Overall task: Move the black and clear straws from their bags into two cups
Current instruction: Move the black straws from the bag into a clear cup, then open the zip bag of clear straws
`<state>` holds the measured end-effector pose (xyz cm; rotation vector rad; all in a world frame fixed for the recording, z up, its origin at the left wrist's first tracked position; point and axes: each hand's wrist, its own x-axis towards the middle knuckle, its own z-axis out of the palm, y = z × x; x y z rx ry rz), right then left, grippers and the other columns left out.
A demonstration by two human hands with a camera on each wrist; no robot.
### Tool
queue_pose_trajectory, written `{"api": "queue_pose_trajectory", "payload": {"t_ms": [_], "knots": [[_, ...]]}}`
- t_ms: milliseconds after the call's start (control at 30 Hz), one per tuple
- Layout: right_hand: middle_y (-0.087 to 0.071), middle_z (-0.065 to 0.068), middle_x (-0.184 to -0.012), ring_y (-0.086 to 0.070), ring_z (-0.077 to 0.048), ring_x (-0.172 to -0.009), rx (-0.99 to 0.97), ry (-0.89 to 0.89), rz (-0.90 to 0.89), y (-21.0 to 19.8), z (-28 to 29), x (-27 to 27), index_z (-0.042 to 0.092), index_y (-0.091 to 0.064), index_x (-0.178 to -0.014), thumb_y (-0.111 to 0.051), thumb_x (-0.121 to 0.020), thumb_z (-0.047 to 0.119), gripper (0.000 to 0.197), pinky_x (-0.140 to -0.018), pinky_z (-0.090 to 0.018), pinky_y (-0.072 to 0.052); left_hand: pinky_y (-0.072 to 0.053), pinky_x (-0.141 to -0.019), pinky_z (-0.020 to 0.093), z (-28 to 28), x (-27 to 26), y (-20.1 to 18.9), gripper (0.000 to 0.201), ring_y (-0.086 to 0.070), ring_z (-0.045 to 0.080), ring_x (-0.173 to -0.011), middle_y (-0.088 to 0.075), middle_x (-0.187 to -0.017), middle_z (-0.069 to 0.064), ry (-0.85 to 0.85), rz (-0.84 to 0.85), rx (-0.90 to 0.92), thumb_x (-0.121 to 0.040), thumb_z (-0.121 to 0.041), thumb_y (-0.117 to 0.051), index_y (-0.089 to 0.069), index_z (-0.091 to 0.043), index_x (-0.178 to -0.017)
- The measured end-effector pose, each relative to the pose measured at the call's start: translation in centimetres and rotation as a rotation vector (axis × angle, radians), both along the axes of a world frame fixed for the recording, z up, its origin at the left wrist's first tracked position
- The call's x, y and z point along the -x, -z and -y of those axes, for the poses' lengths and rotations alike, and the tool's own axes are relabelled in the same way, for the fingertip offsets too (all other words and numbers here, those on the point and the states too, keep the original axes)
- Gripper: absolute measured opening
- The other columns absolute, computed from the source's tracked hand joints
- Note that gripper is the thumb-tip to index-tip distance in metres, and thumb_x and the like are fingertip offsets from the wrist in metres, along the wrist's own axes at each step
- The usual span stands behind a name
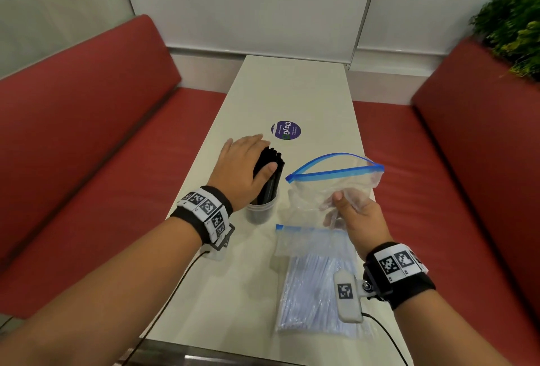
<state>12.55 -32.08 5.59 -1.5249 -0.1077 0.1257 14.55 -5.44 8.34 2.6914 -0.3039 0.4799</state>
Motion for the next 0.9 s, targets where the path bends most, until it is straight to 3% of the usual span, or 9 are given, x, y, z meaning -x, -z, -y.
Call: {"api": "queue_pose_trajectory", "payload": {"t_ms": [67, 133, 233, 367, 467, 567, 767, 833, 900], "knots": [[-0.075, -0.004, -0.078, -0.064, -0.022, -0.054, -0.044, -0.03, 0.006, -0.4, -1.1, 0.3, 0.008, -0.062, -0.084, -0.062, -0.089, 0.036, 0.028, -0.061, -0.037, -0.053, -0.041, -0.107, 0.036, 0.6, 2.1, -1.5, 0.073, -0.053, 0.018, -0.124, -0.055, -0.14, 0.0, 0.066, 0.025, 0.245, -0.093, -0.072, -0.034, -0.049, -0.018, -0.14], [-0.076, -0.005, -0.08, -0.066, -0.024, -0.056, -0.089, -0.069, 0.01, -0.8, -2.7, 0.7, 0.007, -0.06, -0.088, -0.065, -0.092, 0.034, 0.028, -0.063, -0.039, -0.056, -0.044, -0.099, 0.021, 1.4, 4.6, -2.7, 0.085, -0.053, 0.006, -0.119, -0.048, -0.143, -0.013, 0.148, -0.14, 0.463, -0.08, -0.075, -0.056, -0.034, -0.03, -0.149], [-0.075, -0.009, -0.093, -0.072, -0.027, -0.076, -0.106, -0.266, -0.011, -0.9, -5.5, 1.6, 0.007, -0.063, -0.1, -0.073, -0.088, 0.048, 0.043, -0.074, -0.041, -0.061, -0.043, -0.087, 0.005, 1.3, 7.7, -2.2, 0.099, -0.058, -0.009, -0.103, -0.048, -0.136, -0.029, 0.213, -0.386, 0.559, -0.072, -0.05, -0.084, -0.019, -0.051, -0.147], [-0.08, 0.003, -0.1, -0.075, -0.024, -0.089, 0.055, -0.521, -0.086, 0.3, -7.3, 2.6, 0.025, -0.065, -0.111, -0.078, -0.081, 0.053, 0.043, -0.08, -0.038, -0.057, -0.052, -0.085, 0.023, -2.4, 9.8, 1.6, 0.062, -0.066, 0.001, -0.094, -0.067, -0.104, -0.016, -0.022, -0.402, 0.495, -0.085, -0.038, -0.077, -0.041, -0.046, -0.135], [-0.08, -0.002, -0.099, -0.075, -0.029, -0.09, 0.269, -0.343, -0.146, 2.9, -5.8, 1.7, 0.015, -0.063, -0.106, -0.073, -0.089, 0.041, 0.033, -0.076, -0.034, -0.055, -0.049, -0.083, 0.032, -6.3, 10.7, 5.8, 0.06, -0.064, 0.01, -0.088, -0.064, -0.099, -0.009, -0.275, -0.63, 0.422, -0.086, -0.037, -0.076, -0.043, -0.035, -0.135], [-0.073, -0.006, -0.098, -0.069, -0.03, -0.094, 0.72, -0.085, -0.142, 6.5, -2.4, 0.3, 0.01, -0.065, -0.101, -0.076, -0.089, 0.034, 0.029, -0.08, -0.033, -0.051, -0.05, -0.084, 0.033, -8.2, 11.2, 9.5, 0.079, -0.065, 0.025, -0.101, -0.065, -0.117, 0.006, -0.434, -0.814, 0.256, -0.083, -0.047, -0.076, -0.034, -0.022, -0.146], [-0.049, -0.022, -0.14, -0.052, -0.039, -0.13, 1.306, 0.039, -0.508, 10.4, 3.5, -0.4, 0.004, -0.039, -0.141, -0.08, -0.071, 0.066, 0.102, -0.105, -0.044, -0.045, -0.05, -0.1, 0.043, -7.4, 10.8, 11.3, 0.107, -0.055, 0.032, -0.125, -0.048, -0.144, 0.014, -0.598, -0.842, 0.185, -0.076, -0.056, -0.078, -0.019, -0.012, -0.154], [-0.054, -0.022, -0.132, -0.058, -0.038, -0.12, 1.189, 0.061, -0.549, 10.7, 4.0, -0.7, 0.0, -0.036, -0.139, -0.086, -0.067, 0.061, 0.107, -0.095, -0.043, -0.05, -0.045, -0.107, 0.049, -6.8, 10.4, 10.1, 0.12, -0.044, 0.036, -0.137, -0.038, -0.153, 0.015, -0.65, -0.749, 0.218, -0.069, -0.062, -0.081, -0.013, -0.016, -0.157], [-0.061, -0.019, -0.113, -0.062, -0.034, -0.096, 1.033, 0.052, -0.566, 10.6, 4.1, -1.1, -0.005, -0.039, -0.134, -0.093, -0.068, 0.044, 0.099, -0.071, -0.037, -0.051, -0.04, -0.111, 0.052, -6.1, 9.9, 8.3, 0.119, -0.037, 0.037, -0.142, -0.033, -0.157, 0.013, -0.672, -0.628, 0.234, -0.067, -0.064, -0.081, -0.017, -0.018, -0.157]]}}
